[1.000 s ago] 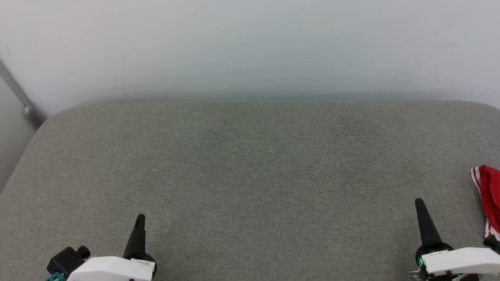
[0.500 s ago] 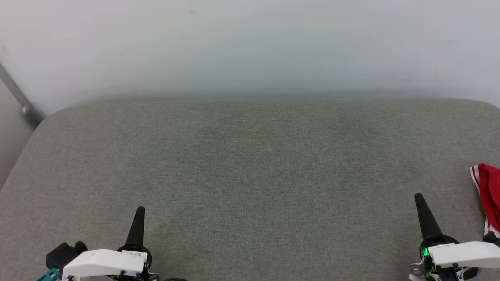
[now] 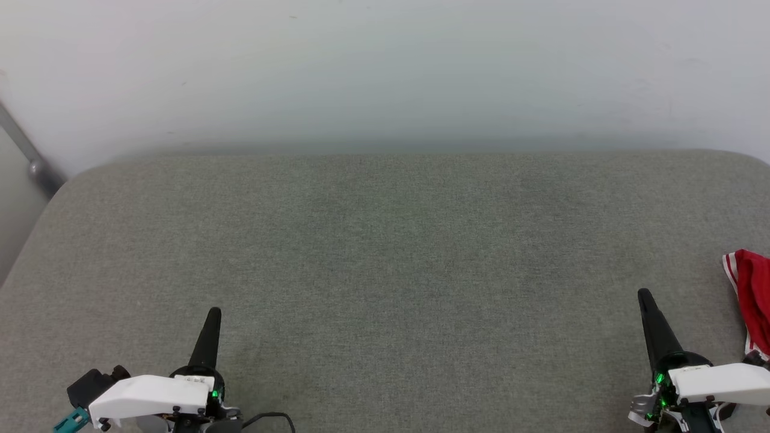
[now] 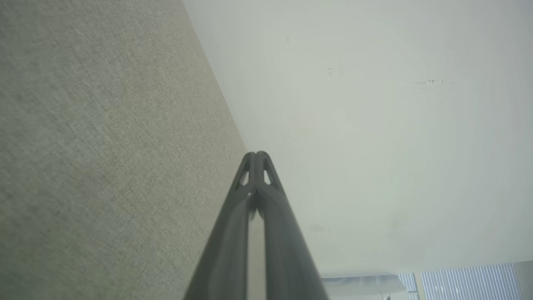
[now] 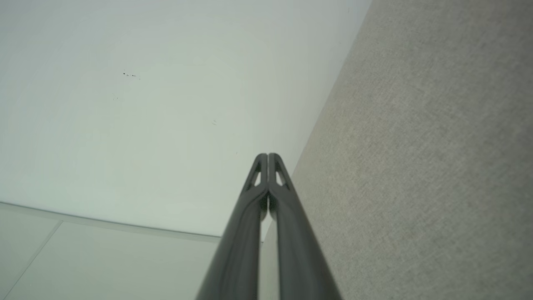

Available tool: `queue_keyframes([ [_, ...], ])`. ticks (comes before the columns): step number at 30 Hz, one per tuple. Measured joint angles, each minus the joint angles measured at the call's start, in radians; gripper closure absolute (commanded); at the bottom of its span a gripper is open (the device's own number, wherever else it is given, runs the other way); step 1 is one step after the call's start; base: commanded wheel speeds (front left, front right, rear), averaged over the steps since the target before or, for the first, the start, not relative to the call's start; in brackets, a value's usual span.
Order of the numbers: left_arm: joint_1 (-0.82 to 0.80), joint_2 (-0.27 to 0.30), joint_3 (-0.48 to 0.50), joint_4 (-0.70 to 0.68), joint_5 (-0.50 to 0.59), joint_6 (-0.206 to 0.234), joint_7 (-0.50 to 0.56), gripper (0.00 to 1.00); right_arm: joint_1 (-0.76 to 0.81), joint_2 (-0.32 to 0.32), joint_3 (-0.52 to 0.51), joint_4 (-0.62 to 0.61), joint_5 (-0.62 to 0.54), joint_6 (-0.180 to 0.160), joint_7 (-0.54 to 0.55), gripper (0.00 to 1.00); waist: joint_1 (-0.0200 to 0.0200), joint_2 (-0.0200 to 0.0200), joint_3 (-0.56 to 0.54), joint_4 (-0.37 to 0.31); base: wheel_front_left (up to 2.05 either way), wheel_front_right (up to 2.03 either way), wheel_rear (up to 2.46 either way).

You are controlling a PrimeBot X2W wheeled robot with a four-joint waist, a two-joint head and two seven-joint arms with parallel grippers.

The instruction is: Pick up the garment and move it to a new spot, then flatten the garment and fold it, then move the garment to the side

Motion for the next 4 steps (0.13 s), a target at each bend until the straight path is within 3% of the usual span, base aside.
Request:
queue_keyframes([
  [4,-0.011,0.0,0.006,0.006,-0.053,-0.005,0.012,1.0,-0.011,0.0,-0.004,0.007,0.047,0.0,0.015,1.0,0.0,0.0,0.002,-0.002,0.0,0.0,0.0],
])
